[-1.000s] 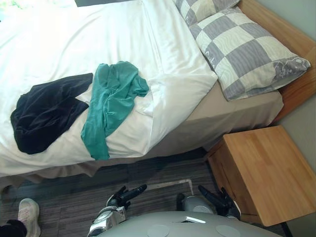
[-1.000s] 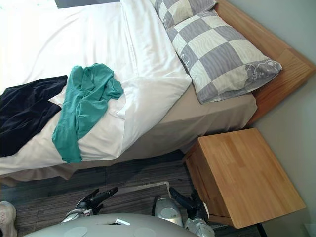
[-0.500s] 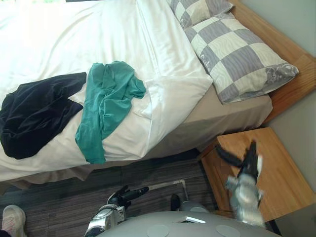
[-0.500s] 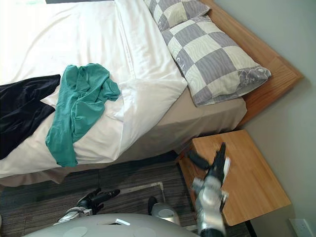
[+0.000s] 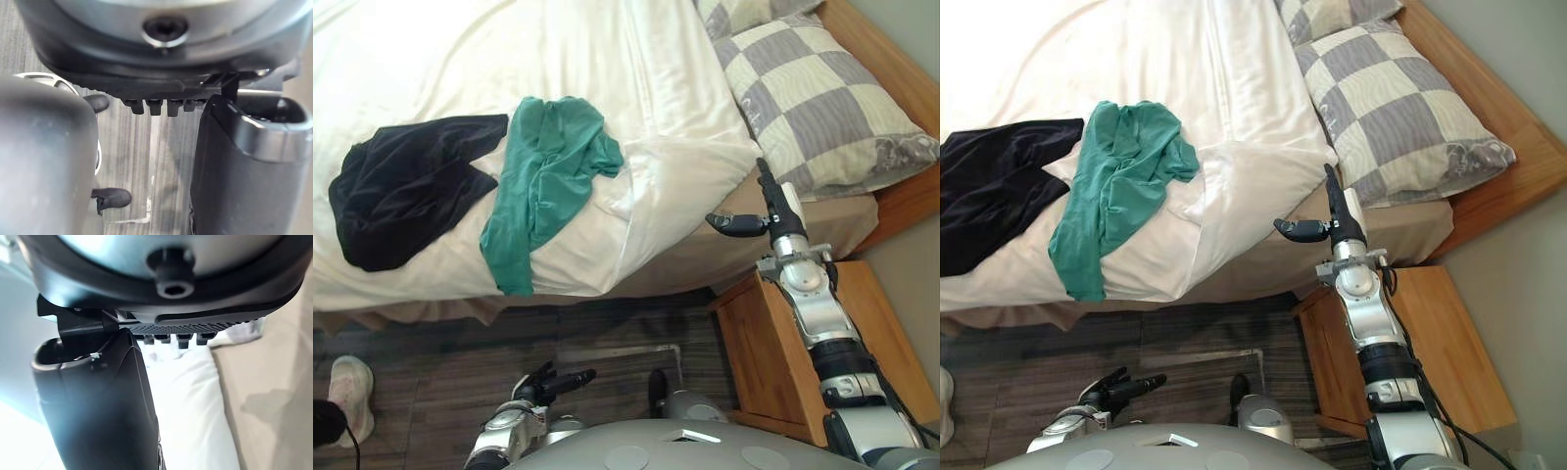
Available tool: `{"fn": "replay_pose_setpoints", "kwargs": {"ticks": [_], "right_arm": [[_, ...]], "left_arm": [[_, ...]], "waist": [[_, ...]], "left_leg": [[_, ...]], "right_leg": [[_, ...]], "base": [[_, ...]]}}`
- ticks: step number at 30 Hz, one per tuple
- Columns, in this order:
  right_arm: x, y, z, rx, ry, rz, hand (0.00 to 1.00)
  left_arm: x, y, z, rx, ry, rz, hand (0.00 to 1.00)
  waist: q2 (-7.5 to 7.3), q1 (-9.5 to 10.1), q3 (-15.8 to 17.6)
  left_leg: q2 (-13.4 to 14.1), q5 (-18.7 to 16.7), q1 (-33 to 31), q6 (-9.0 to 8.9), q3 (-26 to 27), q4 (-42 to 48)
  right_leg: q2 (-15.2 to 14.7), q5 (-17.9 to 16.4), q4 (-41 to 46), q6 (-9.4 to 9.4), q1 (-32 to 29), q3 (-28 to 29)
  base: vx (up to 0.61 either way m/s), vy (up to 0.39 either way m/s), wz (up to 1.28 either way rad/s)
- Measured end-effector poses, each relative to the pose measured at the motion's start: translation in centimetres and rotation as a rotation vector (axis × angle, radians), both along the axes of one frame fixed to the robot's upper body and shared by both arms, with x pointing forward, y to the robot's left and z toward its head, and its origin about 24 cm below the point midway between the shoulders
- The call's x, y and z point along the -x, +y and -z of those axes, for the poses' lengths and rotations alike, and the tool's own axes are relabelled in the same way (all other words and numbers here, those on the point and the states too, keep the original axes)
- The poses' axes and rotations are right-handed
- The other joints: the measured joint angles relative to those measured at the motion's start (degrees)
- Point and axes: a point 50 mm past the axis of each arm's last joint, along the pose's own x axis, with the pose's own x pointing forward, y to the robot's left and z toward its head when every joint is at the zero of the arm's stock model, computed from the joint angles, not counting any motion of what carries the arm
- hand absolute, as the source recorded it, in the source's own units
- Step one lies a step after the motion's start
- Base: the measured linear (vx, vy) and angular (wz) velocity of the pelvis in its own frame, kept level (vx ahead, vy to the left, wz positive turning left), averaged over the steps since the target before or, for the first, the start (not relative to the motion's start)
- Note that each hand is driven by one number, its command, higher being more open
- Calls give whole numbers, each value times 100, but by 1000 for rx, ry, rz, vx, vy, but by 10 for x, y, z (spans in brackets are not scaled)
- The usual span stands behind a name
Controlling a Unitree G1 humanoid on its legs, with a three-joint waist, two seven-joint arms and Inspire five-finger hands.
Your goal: Tidy up the quilt and then pick up the clothes from the bed and put them into the laundry hamper
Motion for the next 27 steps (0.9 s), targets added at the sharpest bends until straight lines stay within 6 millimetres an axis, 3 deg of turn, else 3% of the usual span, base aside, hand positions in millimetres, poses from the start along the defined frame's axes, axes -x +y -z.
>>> {"fn": "replay_pose_setpoints", "kwargs": {"ticks": [3,8,12,14,18,23,24,27], "right_arm": [[-14,3,-12,5,-30,-9,100],[-34,-2,-50,52,-132,-14,100],[-48,3,-88,56,-239,-34,100],[-56,9,-115,77,-315,-59,100],[-62,11,-151,138,-398,-79,100],[-67,14,-189,134,-466,-80,100],[-69,15,-198,148,-471,-81,0],[-77,11,-211,171,-432,-48,0]], "left_arm": [[-4,13,-5,-36,-22,-20,100],[3,22,-5,-47,-10,-66,100],[-12,25,-12,-57,-74,-69,100],[-26,27,-18,-63,-115,-61,100],[-50,27,-27,-60,-189,-58,100],[-70,25,-37,-59,-257,-45,100],[-75,24,-39,-58,-272,-42,100],[-87,19,-44,-55,-306,-14,100]], "waist": [[-121,121,209],[-137,308,636],[-163,413,928],[-178,442,1164],[-167,563,1490],[-119,580,1868],[-96,584,1917],[25,586,2043]], "left_leg": [[89,-11,-359,30,-212,220],[96,-31,-842,158,-340,517],[105,-105,-1175,259,-405,836],[112,-186,-1452,310,-443,1101],[128,-283,-1962,341,-557,1522],[153,-283,-2464,346,-734,1810],[158,-279,-2649,355,-764,1881],[154,-308,-2976,410,-789,2074]], "right_leg": [[19,302,-2,-26,-174,33],[-3,753,-128,-49,-436,239],[-25,1041,-300,-63,-556,380],[-51,1200,-449,-56,-633,515],[-89,1233,-538,-42,-877,514],[-92,1306,-624,-94,-1140,511],[-90,1399,-682,-95,-1245,510],[-109,1541,-742,-112,-1459,506]], "base": [[-55,72,29],[-65,62,9],[-73,88,3],[-82,66,1],[-74,27,6],[-71,6,11],[-104,34,3],[-93,51,0]]}}
